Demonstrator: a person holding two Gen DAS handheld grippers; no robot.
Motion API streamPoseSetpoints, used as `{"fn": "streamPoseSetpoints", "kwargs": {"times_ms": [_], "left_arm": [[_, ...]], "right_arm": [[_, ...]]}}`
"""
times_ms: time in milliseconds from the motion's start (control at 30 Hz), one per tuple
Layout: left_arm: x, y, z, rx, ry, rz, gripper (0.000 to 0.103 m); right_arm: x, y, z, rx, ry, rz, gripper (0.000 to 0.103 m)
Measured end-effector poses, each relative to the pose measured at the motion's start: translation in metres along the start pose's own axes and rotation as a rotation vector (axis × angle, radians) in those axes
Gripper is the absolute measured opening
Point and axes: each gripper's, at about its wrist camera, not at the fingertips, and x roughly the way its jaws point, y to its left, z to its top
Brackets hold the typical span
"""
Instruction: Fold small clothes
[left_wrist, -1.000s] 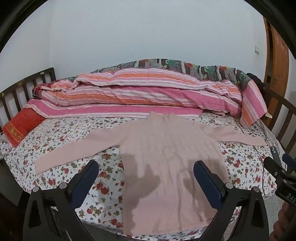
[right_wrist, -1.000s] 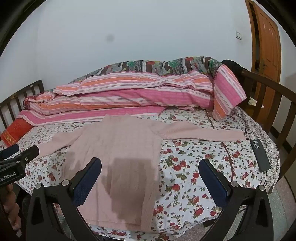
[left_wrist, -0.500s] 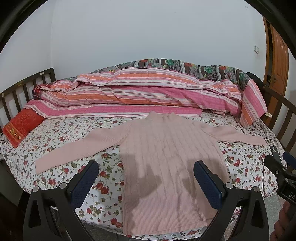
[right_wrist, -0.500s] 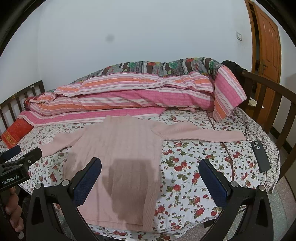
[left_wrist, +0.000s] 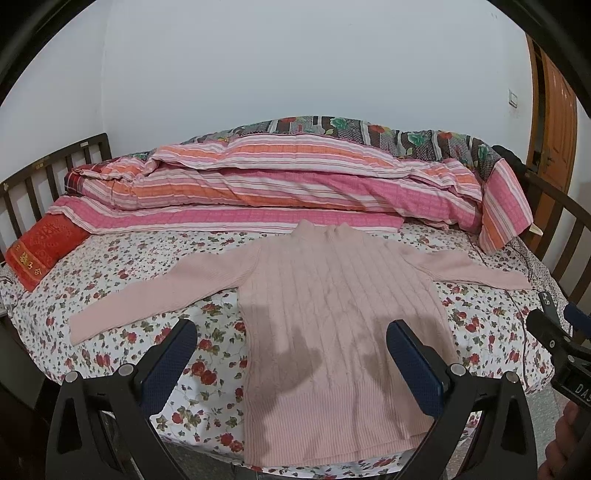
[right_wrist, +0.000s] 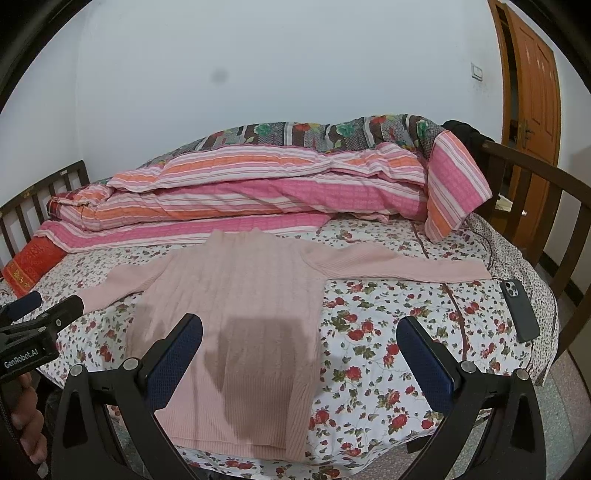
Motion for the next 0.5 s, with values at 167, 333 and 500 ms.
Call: {"fn": "streamPoseSetpoints", "kwargs": {"times_ms": [167, 333, 500], "left_arm": [[-0.0003, 0.0002, -0.0001, 0.000, 0.001, -0.001, 0.103], [-0.0004, 0.0006, 0.0000, 0.000, 0.001, -0.002, 0.103], [-0.0012, -0.0003, -0.0011, 0.001, 0.002, -0.002, 0.103]], "right_arm": [[-0.0003, 0.0003, 0.0000, -0.001, -0.001, 0.001, 0.103], [-0.0006, 0.0000, -0.0004, 0.001, -0.001, 0.004, 0.103], [0.0003, 0.0002, -0.0015, 0.002, -0.001, 0.003, 0.103]]}}
